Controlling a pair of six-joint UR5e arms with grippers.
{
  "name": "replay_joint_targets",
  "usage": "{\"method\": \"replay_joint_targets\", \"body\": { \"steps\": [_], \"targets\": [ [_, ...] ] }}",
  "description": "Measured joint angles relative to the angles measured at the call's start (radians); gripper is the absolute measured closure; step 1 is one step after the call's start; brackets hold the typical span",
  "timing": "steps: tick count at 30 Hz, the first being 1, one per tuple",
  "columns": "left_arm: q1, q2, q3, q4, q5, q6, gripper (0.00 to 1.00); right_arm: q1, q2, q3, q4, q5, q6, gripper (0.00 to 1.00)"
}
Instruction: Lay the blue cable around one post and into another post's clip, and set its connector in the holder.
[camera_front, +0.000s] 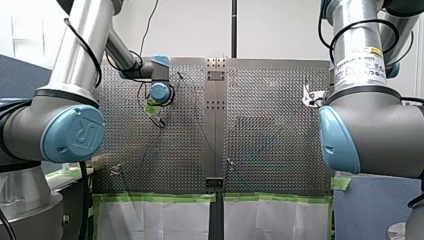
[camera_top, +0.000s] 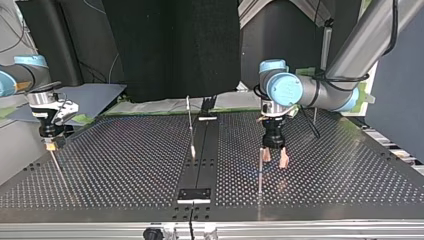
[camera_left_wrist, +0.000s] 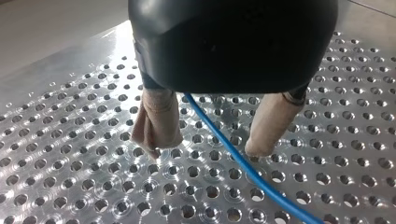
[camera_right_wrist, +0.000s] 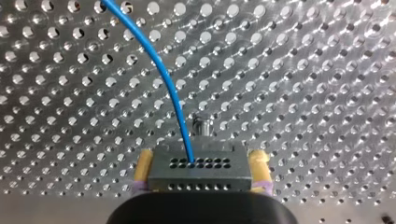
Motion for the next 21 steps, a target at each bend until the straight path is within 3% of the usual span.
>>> {"method": "replay_joint_targets", "body": {
  "steps": [2,8,21],
  "targets": [
    [0.0,0.0,0.0,0.0,0.0,0.0,0.0,0.0,0.0,-0.001,0.0,0.008,0.002,0.0],
    [0.0,0.0,0.0,0.0,0.0,0.001,0.0,-0.001,0.001,0.0,0.0,0.022,0.004,0.0],
    [0.0,0.001,0.0,-0.02,0.0,-0.022,0.0,0.0,0.002,0.0,0.003,0.024,0.005,0.0]
  ]
}}
